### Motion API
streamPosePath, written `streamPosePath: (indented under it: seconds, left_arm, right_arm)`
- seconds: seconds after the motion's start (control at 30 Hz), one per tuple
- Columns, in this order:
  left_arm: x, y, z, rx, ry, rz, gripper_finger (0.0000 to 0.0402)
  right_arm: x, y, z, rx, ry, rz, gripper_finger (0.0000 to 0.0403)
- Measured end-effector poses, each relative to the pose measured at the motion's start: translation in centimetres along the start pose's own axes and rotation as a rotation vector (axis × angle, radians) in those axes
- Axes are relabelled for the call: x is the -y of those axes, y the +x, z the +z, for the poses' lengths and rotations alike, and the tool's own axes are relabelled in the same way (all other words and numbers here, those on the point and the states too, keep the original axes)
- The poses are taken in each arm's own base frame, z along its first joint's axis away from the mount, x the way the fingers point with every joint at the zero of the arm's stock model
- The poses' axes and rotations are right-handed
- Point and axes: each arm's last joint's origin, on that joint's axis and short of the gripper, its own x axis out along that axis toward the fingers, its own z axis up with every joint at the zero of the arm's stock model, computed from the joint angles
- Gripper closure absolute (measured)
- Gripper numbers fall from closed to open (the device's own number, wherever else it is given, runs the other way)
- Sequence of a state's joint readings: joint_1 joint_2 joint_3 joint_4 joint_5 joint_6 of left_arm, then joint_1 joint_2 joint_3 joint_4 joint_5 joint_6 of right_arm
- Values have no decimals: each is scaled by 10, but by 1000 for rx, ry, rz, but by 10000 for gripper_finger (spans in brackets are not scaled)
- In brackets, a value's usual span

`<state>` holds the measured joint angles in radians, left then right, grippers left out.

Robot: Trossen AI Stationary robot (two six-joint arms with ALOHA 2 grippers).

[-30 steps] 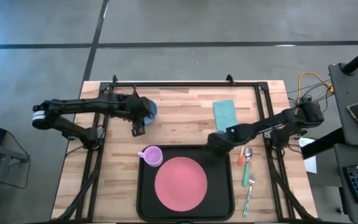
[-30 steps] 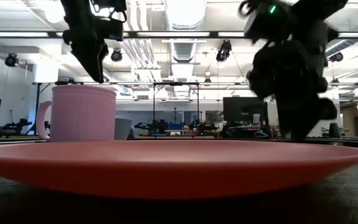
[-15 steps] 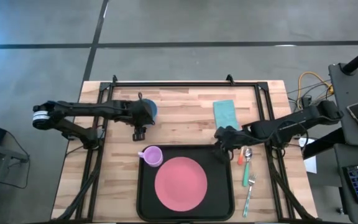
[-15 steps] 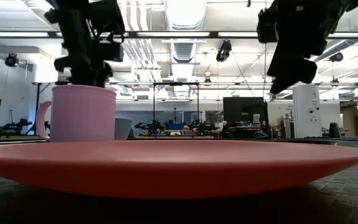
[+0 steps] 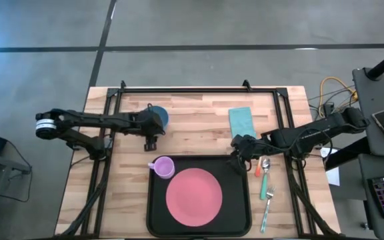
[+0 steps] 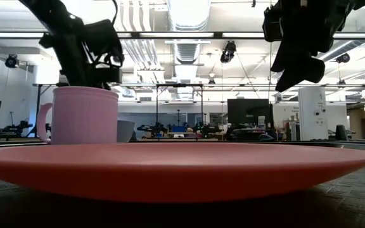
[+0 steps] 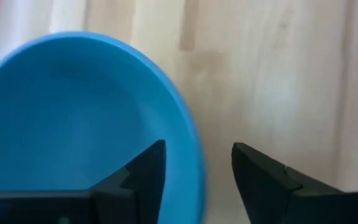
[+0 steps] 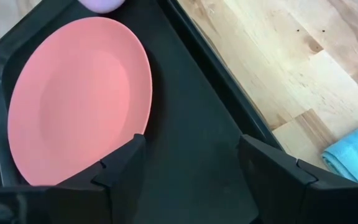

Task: Set up tray
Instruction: Put the blue bowl on the pink plate

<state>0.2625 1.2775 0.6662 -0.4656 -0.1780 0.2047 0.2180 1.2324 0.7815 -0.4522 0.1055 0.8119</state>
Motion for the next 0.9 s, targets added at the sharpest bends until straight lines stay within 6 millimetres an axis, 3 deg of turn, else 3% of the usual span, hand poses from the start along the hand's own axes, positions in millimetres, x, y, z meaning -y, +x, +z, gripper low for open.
streamPosePath:
  seconds: [0.23,0.37,0.47,0.67,0.8,0.9]
  left_arm:
    - [-1,6,-4,24,13,23,312]
    - [-4,-1,4,28,12,23,383]
    - [-8,-11,13,10,16,16,396]
    - [-21,-60,54,52,24,-2,401]
    - [-23,-104,87,219,39,-111,401]
    - [-13,-131,106,342,86,-174,401]
  right_arm:
    - [0,0,0,0,0,0,169]
    - [0,0,0,2,16,1,174]
    - [-1,0,1,7,89,6,178]
    - [0,0,2,17,192,9,179]
    - [0,0,3,25,214,4,179]
    - [5,-2,8,75,295,-26,179]
